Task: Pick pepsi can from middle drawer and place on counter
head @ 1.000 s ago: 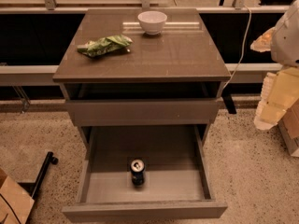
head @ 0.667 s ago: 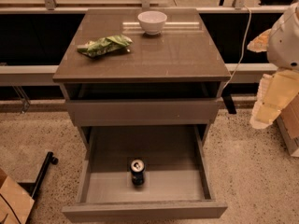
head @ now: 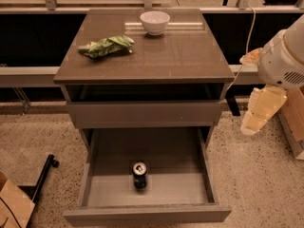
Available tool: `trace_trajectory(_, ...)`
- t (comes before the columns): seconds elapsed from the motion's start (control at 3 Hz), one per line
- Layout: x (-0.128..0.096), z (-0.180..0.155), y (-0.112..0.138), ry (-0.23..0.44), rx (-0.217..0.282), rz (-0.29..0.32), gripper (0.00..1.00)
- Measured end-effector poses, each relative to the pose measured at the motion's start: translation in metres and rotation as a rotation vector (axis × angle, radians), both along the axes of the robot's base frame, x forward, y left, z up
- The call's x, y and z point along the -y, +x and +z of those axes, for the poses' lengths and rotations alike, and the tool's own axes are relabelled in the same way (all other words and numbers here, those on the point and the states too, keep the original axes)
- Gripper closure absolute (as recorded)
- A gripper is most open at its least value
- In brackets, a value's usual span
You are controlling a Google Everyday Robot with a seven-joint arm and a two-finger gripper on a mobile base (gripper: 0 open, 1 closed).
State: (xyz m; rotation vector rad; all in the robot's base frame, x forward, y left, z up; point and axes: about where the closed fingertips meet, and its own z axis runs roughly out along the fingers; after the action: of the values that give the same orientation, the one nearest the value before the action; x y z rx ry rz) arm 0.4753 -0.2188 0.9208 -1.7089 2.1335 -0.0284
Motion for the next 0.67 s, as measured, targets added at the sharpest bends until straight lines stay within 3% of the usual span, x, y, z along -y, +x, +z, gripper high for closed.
trace_trajectory(0.33,0.000,0.004,0.001,-0.032,-0.003,-0.004,0.00)
trace_trajectory(0.67,-0.001,-0.012,-0.009,0.017,-0.031,-0.050,0.00)
